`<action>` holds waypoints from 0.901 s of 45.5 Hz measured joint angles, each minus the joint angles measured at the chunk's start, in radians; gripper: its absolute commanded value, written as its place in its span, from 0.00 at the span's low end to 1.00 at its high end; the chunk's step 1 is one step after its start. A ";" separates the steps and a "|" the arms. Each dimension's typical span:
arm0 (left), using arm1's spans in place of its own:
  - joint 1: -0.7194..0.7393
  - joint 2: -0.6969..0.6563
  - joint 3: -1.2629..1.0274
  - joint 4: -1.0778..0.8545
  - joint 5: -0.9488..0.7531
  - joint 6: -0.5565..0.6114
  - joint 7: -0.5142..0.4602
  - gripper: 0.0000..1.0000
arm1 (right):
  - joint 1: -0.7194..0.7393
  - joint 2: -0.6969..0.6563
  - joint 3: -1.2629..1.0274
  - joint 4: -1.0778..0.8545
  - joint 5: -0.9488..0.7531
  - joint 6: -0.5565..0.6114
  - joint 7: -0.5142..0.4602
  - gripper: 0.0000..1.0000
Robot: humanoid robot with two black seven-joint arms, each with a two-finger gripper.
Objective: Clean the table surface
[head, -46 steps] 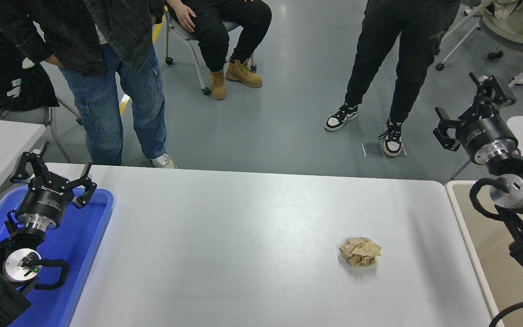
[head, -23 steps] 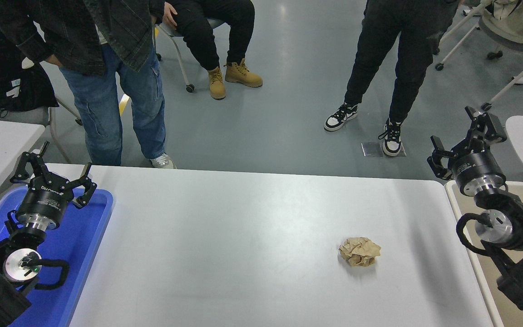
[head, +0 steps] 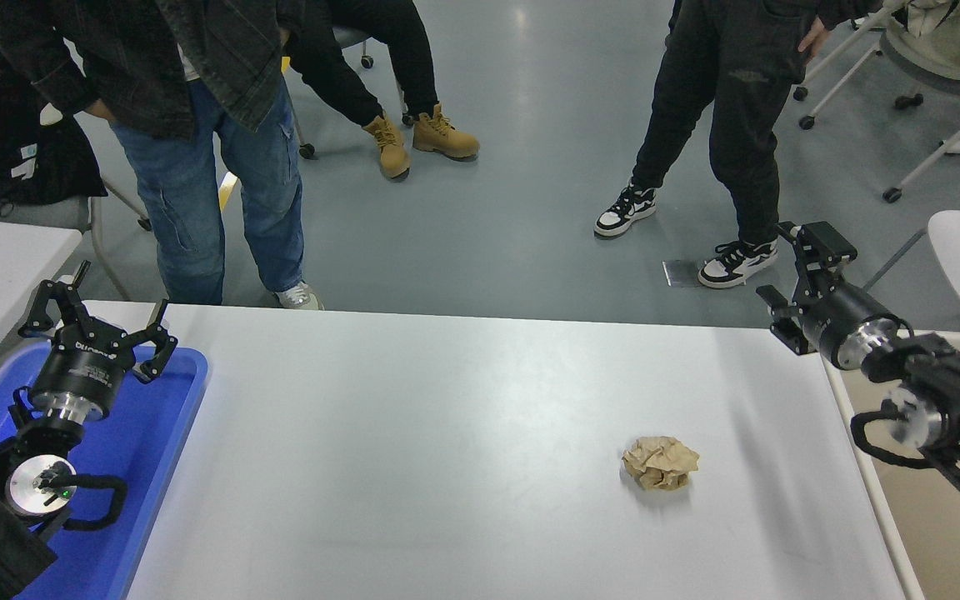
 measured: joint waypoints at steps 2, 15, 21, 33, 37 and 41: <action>0.000 0.000 0.000 0.000 0.000 0.000 0.000 1.00 | 0.021 -0.011 -0.039 -0.004 0.000 0.001 0.000 0.98; 0.000 0.000 0.000 0.000 0.000 0.000 0.000 1.00 | 0.195 -0.049 -0.329 -0.026 -0.223 0.028 0.003 0.98; 0.000 0.000 0.000 0.000 0.000 0.000 0.000 1.00 | 0.294 -0.056 -0.451 -0.030 -0.381 0.066 0.005 0.98; 0.000 0.000 0.000 0.000 0.000 0.000 0.000 1.00 | 0.458 -0.044 -0.596 -0.014 -0.702 0.152 0.009 0.98; 0.000 0.000 0.000 0.000 0.000 0.000 0.000 1.00 | 0.498 -0.029 -0.633 0.009 -0.780 0.177 0.013 0.98; 0.000 0.000 0.000 0.000 0.000 0.000 0.000 1.00 | 0.535 -0.012 -0.668 0.046 -0.845 0.203 0.022 0.98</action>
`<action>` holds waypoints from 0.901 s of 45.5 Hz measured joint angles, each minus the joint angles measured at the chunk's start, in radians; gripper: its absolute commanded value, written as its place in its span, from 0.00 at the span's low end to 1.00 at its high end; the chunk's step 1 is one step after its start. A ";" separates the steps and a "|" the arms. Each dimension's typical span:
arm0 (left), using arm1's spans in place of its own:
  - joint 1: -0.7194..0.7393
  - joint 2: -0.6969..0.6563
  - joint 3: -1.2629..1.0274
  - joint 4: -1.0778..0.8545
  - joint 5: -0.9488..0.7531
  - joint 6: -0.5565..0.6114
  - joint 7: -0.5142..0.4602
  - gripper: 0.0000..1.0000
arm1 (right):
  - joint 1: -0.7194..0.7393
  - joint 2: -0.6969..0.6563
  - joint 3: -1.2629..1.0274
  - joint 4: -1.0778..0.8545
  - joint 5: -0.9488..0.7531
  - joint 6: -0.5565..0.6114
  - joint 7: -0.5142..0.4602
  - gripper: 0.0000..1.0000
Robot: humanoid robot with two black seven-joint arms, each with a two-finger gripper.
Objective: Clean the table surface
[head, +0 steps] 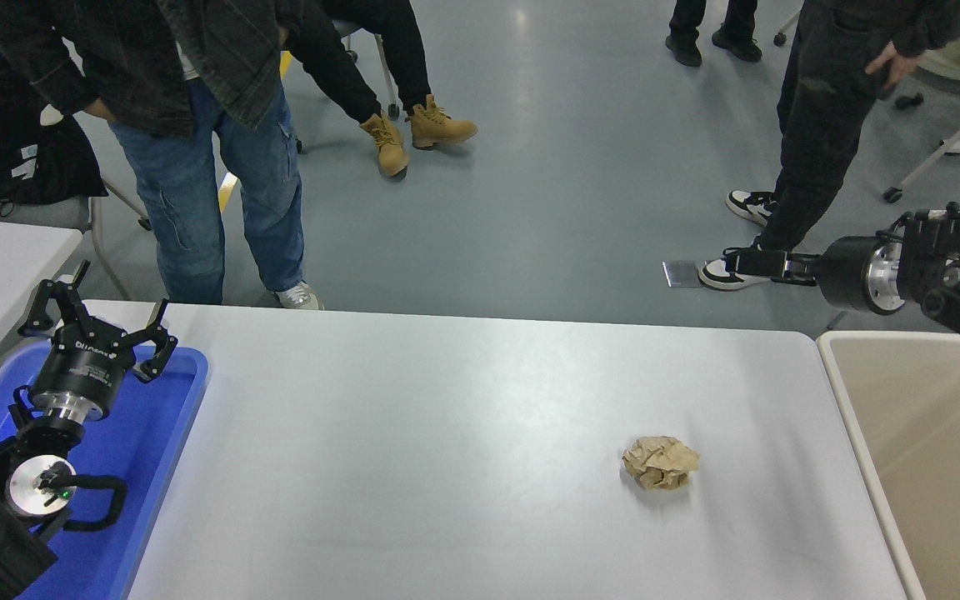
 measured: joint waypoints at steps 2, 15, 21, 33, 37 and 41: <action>0.000 0.000 0.000 0.000 0.000 0.000 0.000 1.00 | 0.016 0.012 -0.017 0.023 -0.031 0.015 0.004 0.98; 0.000 0.000 0.000 0.000 0.000 0.000 0.000 1.00 | 0.064 0.127 -0.110 0.106 -0.166 0.093 0.015 0.98; 0.000 0.000 0.000 0.000 0.000 0.000 0.000 1.00 | 0.067 0.180 -0.146 0.123 -0.189 0.115 0.018 0.98; 0.000 -0.001 -0.001 0.000 0.000 0.000 0.000 1.00 | 0.014 0.247 -0.179 0.122 -0.208 0.134 0.020 0.98; 0.000 -0.001 -0.001 0.000 0.000 0.000 0.000 1.00 | -0.006 0.258 -0.182 0.108 -0.209 0.136 0.021 0.98; 0.000 0.000 -0.001 0.000 0.000 0.000 0.000 1.00 | -0.029 0.264 -0.185 0.085 -0.209 0.136 0.021 0.98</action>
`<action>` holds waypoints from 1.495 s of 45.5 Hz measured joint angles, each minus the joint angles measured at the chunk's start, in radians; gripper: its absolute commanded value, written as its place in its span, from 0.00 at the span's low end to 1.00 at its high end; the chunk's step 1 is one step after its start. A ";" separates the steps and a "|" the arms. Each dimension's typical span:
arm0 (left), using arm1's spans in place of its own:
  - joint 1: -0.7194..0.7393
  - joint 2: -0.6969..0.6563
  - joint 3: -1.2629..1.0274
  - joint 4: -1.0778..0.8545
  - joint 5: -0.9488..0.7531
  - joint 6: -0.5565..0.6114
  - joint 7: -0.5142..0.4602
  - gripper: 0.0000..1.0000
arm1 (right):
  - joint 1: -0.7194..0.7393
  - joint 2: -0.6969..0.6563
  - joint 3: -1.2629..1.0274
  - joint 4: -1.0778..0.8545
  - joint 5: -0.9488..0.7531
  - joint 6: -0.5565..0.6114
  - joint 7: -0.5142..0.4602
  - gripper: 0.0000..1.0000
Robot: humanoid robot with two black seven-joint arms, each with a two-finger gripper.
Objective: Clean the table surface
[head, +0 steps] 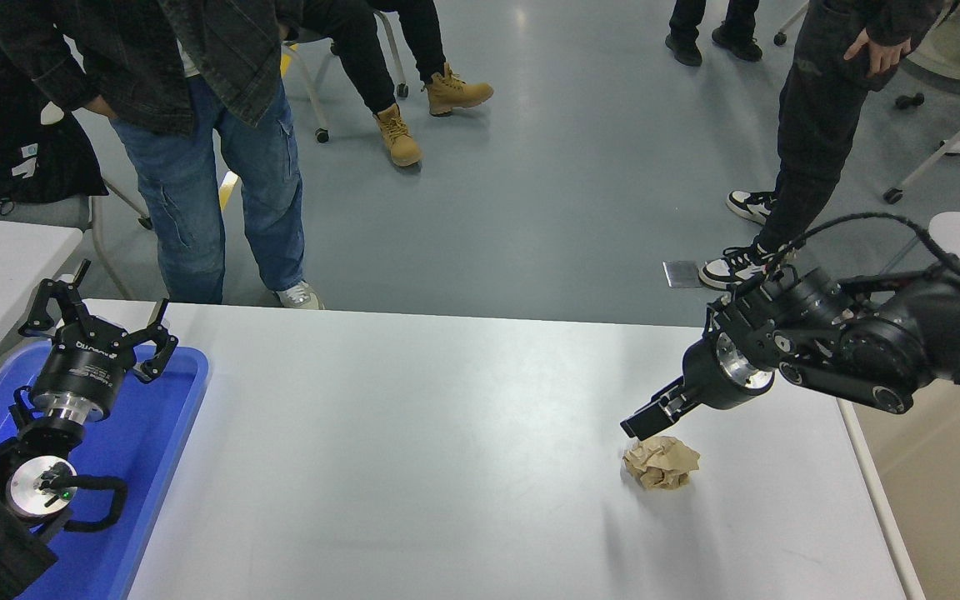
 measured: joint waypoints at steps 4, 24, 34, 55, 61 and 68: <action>0.000 0.000 0.000 0.000 0.000 0.000 0.000 1.00 | -0.025 0.004 0.000 -0.029 0.001 -0.002 0.000 0.98; 0.000 0.001 0.001 0.000 0.000 0.000 0.000 1.00 | -0.106 0.012 0.031 -0.093 0.010 -0.025 0.000 0.98; 0.000 0.001 0.000 0.000 0.000 0.000 0.000 1.00 | -0.134 0.013 0.054 -0.109 0.017 -0.042 0.000 0.98; 0.000 0.000 0.000 0.000 0.000 0.000 0.000 1.00 | -0.215 0.050 0.067 -0.217 0.021 -0.087 -0.001 0.98; 0.000 0.000 0.000 0.000 0.000 0.000 0.000 1.00 | -0.227 0.060 0.067 -0.230 0.021 -0.094 0.000 0.82; 0.000 0.000 0.000 0.000 0.000 0.000 0.000 1.00 | -0.242 0.068 0.068 -0.240 0.022 -0.117 0.005 0.60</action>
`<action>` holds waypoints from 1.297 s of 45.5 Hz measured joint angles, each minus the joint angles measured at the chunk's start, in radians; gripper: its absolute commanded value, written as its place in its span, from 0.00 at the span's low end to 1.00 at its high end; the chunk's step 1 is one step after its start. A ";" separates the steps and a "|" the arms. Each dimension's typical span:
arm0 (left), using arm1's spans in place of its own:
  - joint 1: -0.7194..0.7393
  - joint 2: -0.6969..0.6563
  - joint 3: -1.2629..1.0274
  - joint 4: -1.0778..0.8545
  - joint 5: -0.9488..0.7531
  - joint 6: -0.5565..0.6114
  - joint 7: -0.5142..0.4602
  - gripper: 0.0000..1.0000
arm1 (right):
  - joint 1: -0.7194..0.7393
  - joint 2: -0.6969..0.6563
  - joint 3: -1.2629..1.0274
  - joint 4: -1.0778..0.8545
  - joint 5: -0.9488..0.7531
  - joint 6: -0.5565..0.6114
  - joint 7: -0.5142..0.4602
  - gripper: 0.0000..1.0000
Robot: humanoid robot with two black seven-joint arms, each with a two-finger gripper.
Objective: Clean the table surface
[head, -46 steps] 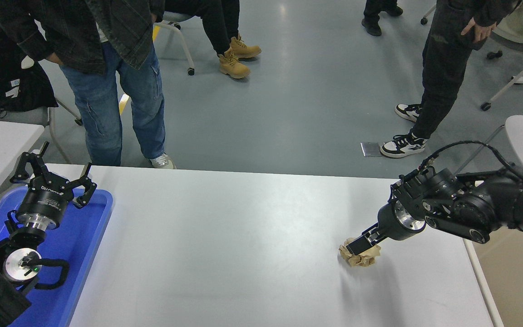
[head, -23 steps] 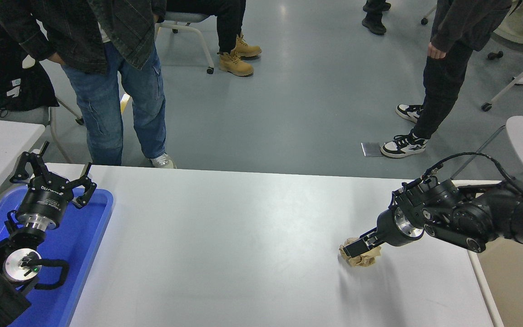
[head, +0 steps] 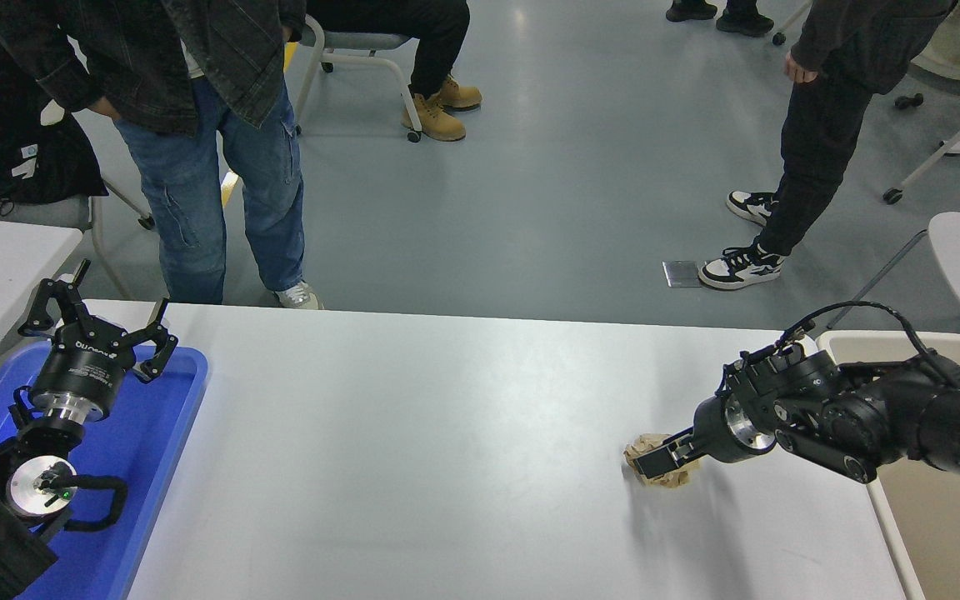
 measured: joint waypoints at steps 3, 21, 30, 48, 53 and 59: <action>0.000 0.000 0.000 0.000 0.000 0.000 0.000 1.00 | -0.004 0.002 0.000 -0.001 0.001 -0.008 0.003 0.24; 0.000 0.000 0.000 0.000 0.000 0.000 0.000 1.00 | -0.020 0.007 -0.005 -0.005 0.003 -0.021 0.009 0.00; 0.000 0.000 0.001 0.000 0.000 0.000 0.000 1.00 | -0.019 0.003 0.006 -0.007 0.004 -0.026 0.013 0.00; 0.001 0.001 0.001 0.000 0.000 0.000 0.000 1.00 | -0.003 -0.095 0.165 0.060 0.039 -0.024 0.078 0.00; 0.001 0.001 0.001 0.000 0.000 0.000 0.000 1.00 | 0.005 -0.144 0.217 0.124 0.050 -0.019 0.099 0.00; 0.000 0.001 0.001 0.000 0.000 0.000 0.000 1.00 | 0.016 -0.200 0.289 0.193 0.059 -0.004 0.114 0.00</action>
